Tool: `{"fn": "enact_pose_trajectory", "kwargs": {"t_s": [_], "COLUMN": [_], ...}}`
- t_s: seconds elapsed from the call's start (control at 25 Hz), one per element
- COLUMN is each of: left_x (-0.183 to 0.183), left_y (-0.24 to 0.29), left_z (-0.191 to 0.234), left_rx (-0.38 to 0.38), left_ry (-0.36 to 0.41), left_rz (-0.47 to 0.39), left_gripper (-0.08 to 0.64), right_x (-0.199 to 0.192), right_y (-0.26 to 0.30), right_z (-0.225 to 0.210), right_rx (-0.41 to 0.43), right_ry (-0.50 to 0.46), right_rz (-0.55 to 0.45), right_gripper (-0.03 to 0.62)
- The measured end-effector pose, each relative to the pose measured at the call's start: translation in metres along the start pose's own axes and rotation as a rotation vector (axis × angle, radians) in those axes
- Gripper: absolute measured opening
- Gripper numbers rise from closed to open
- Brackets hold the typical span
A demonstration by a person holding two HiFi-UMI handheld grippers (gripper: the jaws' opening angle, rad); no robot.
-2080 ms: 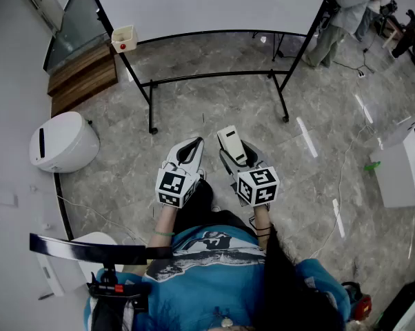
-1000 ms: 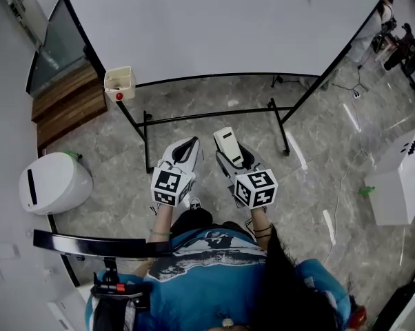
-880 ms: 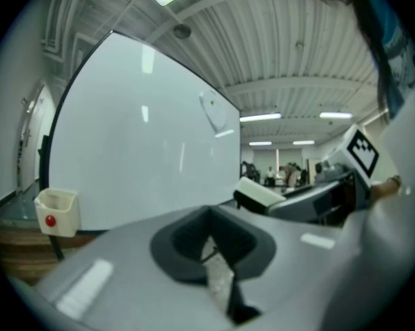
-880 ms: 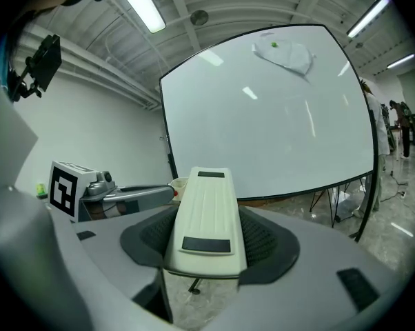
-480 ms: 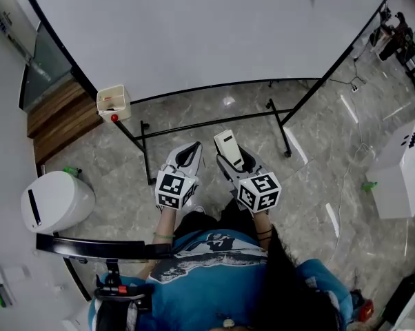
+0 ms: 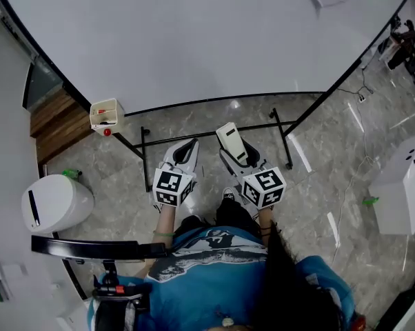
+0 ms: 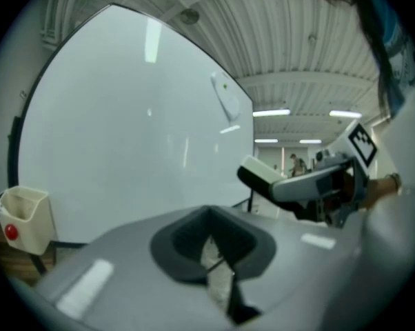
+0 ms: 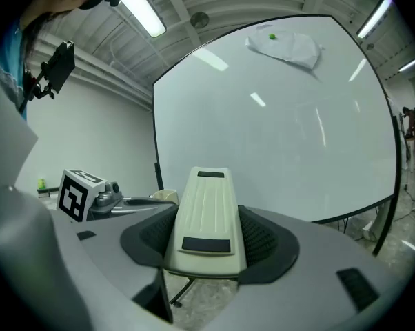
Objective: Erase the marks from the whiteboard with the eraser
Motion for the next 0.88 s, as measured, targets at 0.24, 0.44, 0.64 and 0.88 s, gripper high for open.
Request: {"fn": "enact_pose_trajectory", "kwargs": {"t_s": [0.24, 0.44, 0.64, 0.88], "left_x": [0.019, 0.030, 0.026, 0.016], "left_y": [0.060, 0.106, 0.134, 0.154], "left_z": [-0.021, -0.041, -0.053, -0.050], "left_rx": [0.039, 0.067, 0.114, 0.156], "left_ry": [-0.005, -0.006, -0.008, -0.020], "left_rz": [-0.013, -0.014, 0.010, 0.040], "left_gripper": [0.003, 0.003, 0.003, 0.003], "right_x": [0.042, 0.077, 0.127, 0.198], "right_y": [0.000, -0.004, -0.008, -0.003], "right_z": [-0.073, -0.136, -0.194, -0.250], "right_rx": [0.024, 0.017, -0.024, -0.086], "right_ry": [-0.067, -0.125, -0.242, -0.350], "right_rz": [-0.032, -0.071, -0.129, -0.233], "right_gripper": [0.264, 0.264, 0.264, 0.264]}}
Point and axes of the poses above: the fingertips, and each gripper's own axes: y forward along the fingers, z to its left, x out of its top, the point moved 2 cm from there along -y, backward along the fingers, and after that the axes turned 11 degrees about x, right-handed, at the moved point
